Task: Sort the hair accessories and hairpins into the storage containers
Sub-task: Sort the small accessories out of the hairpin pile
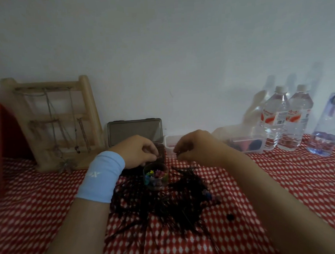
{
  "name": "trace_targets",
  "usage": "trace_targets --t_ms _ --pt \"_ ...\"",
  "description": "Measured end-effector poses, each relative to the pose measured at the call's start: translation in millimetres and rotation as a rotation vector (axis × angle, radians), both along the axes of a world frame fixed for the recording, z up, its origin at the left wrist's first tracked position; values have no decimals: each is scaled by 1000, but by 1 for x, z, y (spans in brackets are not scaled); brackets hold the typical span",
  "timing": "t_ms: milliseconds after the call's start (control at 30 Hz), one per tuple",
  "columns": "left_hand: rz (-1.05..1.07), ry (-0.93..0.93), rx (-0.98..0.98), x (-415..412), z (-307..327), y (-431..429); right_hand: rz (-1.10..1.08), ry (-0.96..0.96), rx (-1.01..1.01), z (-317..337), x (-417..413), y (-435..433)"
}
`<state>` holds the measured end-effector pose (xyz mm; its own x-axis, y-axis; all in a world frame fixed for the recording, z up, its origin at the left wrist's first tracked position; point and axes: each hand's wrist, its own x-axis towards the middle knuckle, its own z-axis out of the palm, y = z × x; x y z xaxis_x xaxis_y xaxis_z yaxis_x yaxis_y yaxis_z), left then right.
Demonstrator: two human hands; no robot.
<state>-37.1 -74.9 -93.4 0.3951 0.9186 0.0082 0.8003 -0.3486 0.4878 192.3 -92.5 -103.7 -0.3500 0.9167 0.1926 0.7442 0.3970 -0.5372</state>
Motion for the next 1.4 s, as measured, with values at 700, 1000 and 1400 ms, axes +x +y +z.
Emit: trace_targets --t_ms 700,1000,1400 --pt "-158 159 170 78 -27 -5 -41 -342 -113 -37 33 24" --pt "-196 336 110 100 -48 3 -62 -322 -161 -34 47 25" --pt "-367 139 50 93 -40 -38 -7 -410 -287 -15 41 -17"
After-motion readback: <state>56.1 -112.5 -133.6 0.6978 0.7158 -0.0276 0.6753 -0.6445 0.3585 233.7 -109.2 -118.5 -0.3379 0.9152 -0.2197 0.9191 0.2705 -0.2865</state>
